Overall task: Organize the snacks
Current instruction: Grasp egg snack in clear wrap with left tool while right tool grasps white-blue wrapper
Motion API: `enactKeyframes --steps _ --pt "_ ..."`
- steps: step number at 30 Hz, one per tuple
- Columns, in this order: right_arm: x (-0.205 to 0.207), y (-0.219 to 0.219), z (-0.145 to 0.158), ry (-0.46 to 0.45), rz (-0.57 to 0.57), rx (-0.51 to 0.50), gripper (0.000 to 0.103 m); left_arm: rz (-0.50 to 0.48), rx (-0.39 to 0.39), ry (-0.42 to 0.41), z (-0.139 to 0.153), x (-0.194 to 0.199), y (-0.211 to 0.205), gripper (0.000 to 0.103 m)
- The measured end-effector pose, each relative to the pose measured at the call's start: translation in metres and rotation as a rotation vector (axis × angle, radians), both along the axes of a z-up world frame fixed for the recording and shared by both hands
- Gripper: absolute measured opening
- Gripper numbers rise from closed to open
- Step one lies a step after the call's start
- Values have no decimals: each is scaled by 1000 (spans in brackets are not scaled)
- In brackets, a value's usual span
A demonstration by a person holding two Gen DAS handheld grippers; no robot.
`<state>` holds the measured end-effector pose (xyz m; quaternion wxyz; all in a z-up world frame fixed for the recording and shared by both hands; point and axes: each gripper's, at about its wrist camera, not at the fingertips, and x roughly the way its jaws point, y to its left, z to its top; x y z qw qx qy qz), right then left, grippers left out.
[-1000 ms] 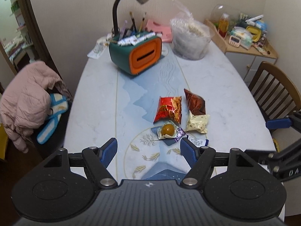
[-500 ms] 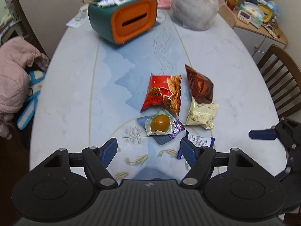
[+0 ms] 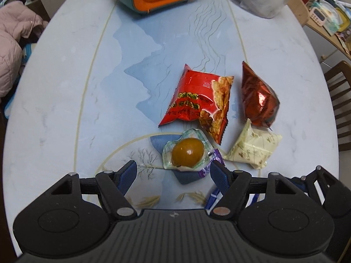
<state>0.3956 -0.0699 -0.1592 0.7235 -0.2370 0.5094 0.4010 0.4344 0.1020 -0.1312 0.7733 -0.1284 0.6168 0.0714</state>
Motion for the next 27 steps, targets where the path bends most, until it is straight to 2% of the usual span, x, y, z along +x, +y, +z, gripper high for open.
enactKeyframes --steps 5,10,19,24,27 --pt "-1 7 -14 -24 53 -23 91 56 -52 27 -19 12 5 73" --pt "-5 14 -24 -53 103 -46 90 61 -49 39 -32 20 2 73" --pt "-7 17 -32 -70 117 -40 84 81 -72 52 -53 25 1 73" --pt "-9 19 -32 -60 120 -13 75 84 -66 46 -55 25 -2 71" --pt "-14 17 -30 -68 126 2 68 88 -63 32 -53 23 -2 65"
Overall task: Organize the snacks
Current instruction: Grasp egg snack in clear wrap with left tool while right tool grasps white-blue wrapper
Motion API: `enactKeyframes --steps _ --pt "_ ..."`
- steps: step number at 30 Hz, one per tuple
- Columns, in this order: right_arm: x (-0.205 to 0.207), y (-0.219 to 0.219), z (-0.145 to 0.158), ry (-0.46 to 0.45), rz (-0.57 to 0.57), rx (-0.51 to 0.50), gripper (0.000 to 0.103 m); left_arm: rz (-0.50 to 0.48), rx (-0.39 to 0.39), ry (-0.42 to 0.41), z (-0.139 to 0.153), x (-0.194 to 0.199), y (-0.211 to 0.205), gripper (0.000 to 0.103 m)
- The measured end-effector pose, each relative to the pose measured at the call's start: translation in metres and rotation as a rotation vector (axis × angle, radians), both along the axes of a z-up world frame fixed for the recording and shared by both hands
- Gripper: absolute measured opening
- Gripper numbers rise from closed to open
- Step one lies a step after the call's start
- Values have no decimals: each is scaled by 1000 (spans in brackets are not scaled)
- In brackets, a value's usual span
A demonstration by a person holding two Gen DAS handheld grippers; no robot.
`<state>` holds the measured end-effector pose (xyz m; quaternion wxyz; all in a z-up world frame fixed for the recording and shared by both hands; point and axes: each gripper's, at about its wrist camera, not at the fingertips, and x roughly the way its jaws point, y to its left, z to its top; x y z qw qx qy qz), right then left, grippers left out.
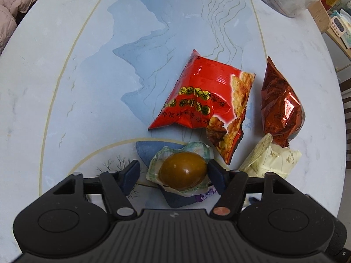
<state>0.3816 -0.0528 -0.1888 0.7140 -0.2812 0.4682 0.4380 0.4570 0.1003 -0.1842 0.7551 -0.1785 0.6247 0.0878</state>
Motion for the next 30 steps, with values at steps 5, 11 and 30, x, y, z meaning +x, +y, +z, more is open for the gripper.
enactKeyframes --steps 5,11,30 --pt "-3 -1 3 -7 -10 6 58 9 -2 -15 0 -3 -1 59" --pt "-8 -3 5 -11 -44 9 51 35 4 -16 2 -10 2 57" --pt "-9 -27 49 14 -196 69 50 79 32 -59 47 -54 21 56"
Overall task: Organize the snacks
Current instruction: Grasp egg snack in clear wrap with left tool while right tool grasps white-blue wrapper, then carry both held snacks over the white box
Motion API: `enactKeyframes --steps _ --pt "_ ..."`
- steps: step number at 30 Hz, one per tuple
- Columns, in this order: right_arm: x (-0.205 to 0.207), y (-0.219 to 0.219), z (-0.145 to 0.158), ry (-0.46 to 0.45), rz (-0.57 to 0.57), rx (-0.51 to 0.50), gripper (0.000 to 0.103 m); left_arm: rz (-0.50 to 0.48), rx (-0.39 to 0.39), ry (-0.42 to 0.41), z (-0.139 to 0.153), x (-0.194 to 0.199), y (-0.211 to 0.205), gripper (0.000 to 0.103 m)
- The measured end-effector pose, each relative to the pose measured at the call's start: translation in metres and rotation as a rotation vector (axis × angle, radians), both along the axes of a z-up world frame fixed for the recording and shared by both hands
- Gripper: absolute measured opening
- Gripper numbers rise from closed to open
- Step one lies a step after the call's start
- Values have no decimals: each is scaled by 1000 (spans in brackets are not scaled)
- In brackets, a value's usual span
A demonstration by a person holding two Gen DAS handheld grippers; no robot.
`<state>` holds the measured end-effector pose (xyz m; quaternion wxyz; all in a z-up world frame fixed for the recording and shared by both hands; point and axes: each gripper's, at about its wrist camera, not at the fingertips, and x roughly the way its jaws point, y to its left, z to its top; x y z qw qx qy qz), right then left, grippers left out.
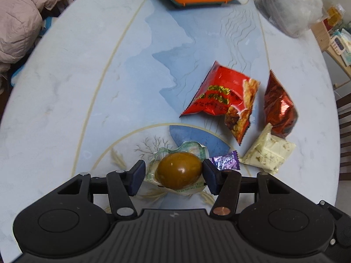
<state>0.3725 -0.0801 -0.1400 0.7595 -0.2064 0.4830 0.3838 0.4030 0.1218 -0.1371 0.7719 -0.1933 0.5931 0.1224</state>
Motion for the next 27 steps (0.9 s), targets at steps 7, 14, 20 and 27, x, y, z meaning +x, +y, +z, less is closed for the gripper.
enactKeyframes --steps 7,14,20,27 --pt "-10 -9 41 -26 -43 51 50 -28 30 -78 49 -24 -4 56" --pt "-28 -16 80 -65 -72 82 50 -76 57 -156 100 -55 -16 56" --pt "-52 -27 113 -83 -98 103 50 -119 81 -191 137 -87 -29 56" --pt "-85 -41 148 -92 -116 141 50 -157 109 -216 173 -132 -41 56"
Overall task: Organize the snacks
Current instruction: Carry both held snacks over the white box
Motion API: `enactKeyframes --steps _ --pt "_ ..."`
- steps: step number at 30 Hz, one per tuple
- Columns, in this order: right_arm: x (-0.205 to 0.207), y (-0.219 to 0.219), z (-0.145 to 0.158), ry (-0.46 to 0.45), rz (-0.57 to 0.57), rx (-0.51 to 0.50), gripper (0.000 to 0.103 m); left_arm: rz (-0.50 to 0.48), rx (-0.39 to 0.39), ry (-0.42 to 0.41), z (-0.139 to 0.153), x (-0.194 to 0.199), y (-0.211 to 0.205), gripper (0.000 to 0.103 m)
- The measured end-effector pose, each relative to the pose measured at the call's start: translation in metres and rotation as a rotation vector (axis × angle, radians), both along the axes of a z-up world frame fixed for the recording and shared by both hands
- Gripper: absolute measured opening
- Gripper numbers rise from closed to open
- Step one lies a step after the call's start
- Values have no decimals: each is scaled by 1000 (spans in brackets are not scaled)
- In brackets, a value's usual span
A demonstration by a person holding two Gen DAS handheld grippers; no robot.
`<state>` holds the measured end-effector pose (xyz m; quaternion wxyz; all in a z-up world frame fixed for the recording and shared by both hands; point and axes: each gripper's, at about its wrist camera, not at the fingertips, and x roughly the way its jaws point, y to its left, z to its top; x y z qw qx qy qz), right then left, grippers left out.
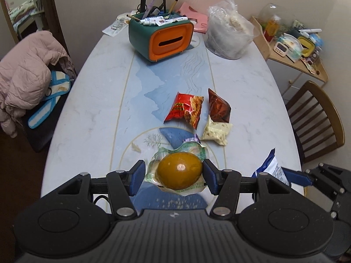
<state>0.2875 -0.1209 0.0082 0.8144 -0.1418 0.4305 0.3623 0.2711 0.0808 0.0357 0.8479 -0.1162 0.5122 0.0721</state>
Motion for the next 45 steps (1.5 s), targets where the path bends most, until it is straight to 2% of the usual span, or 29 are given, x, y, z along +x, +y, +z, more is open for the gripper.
enactKeyframes --steps 9,17,30,38,45 --pt "-52 -10 28 -3 16 18 50 -63 21 -14 28 -59 -16 56" --pt "-93 -13 24 19 32 5 50 -120 36 12 23 -105 -28 56" --pt "-140 -24 -23 115 12 -40 50 -191 27 125 -32 -158 -48 56" --pt "-159 -26 -62 190 -10 -78 50 -196 9 191 -74 -170 -59 56" --pt "-171 -21 -92 205 -17 -136 50 -202 10 219 -102 -171 -70 56"
